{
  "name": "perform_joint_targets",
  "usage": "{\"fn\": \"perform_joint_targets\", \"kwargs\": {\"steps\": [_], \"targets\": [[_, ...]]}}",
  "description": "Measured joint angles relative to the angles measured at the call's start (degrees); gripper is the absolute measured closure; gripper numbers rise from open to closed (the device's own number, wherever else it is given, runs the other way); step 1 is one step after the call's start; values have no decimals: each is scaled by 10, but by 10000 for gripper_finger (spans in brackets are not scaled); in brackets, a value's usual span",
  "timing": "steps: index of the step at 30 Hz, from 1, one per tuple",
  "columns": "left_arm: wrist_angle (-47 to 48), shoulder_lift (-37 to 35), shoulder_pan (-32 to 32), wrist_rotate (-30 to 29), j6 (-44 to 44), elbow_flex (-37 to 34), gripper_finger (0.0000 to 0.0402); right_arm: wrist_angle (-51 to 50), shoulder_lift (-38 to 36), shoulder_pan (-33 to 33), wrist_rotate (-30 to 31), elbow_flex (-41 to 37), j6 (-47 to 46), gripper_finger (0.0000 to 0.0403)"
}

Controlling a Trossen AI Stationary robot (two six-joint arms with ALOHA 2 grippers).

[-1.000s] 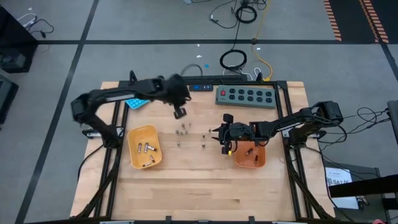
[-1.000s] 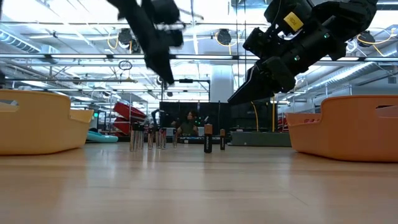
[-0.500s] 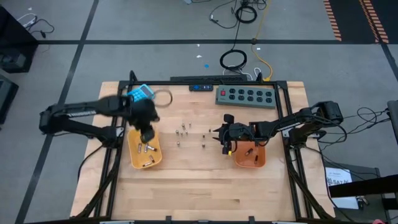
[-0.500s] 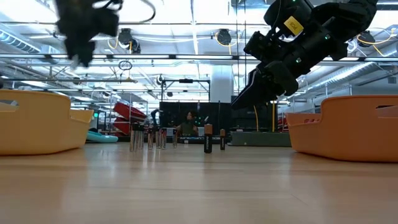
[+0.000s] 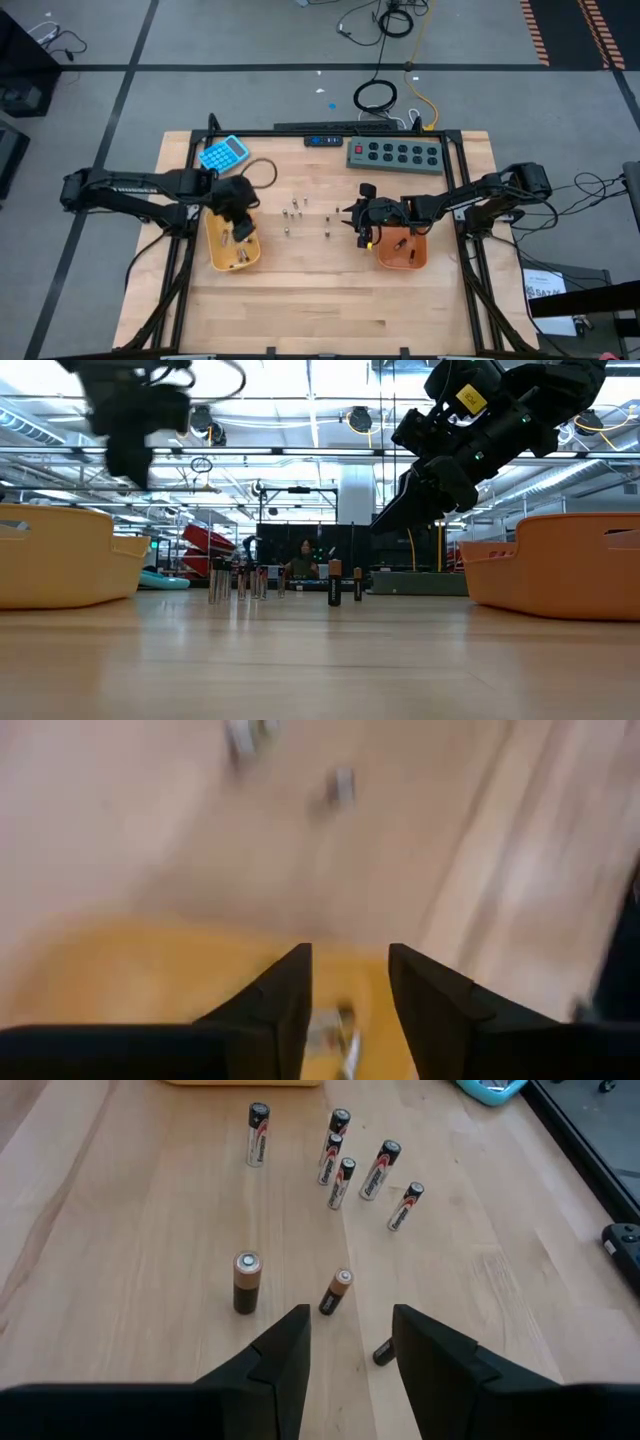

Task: Sort batteries
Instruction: Put the silver battery into the yellow bin

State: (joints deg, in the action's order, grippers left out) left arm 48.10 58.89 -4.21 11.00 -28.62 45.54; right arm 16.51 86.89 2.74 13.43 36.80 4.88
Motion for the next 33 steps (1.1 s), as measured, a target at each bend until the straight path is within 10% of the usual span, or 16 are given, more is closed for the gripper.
{"fn": "perform_joint_targets", "kwargs": {"steps": [33], "targets": [[-234, 300, 85, -149, 157, 26, 253, -2, 0, 0, 0, 0, -8, 268]]}}
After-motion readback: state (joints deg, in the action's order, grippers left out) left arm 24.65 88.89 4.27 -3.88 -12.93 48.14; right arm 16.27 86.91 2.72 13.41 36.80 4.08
